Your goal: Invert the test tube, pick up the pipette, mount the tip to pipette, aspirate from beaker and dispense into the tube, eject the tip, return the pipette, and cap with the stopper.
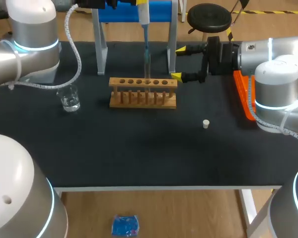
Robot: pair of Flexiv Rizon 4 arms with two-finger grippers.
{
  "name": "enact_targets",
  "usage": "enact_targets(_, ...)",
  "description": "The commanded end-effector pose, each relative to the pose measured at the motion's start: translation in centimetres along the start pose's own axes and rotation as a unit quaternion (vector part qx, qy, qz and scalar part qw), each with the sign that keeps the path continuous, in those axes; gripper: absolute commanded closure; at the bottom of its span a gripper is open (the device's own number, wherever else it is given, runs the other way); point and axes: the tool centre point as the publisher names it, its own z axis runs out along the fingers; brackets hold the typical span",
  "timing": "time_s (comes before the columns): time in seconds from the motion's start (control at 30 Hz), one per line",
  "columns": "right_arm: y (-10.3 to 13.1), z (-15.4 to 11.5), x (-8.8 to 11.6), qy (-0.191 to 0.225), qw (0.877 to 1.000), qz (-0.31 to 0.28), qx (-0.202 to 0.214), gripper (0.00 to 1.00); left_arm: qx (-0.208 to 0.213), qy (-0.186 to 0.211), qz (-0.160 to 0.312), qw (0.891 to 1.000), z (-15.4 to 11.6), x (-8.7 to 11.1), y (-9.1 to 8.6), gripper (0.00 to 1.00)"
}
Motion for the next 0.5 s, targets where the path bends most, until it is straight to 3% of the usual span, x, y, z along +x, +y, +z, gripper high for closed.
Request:
enact_targets(0.03,-0.05,0.03,0.04,-0.001,1.0,0.0,-0.001,0.0,0.003,0.0,0.0,1.0,0.02,-0.03,0.2,1.0)
enact_targets(0.5,-0.05,0.03,0.04,-0.001,1.0,0.0,-0.001,0.0,0.004,0.001,-0.005,1.0,0.25,-0.17,0.87,1.0)
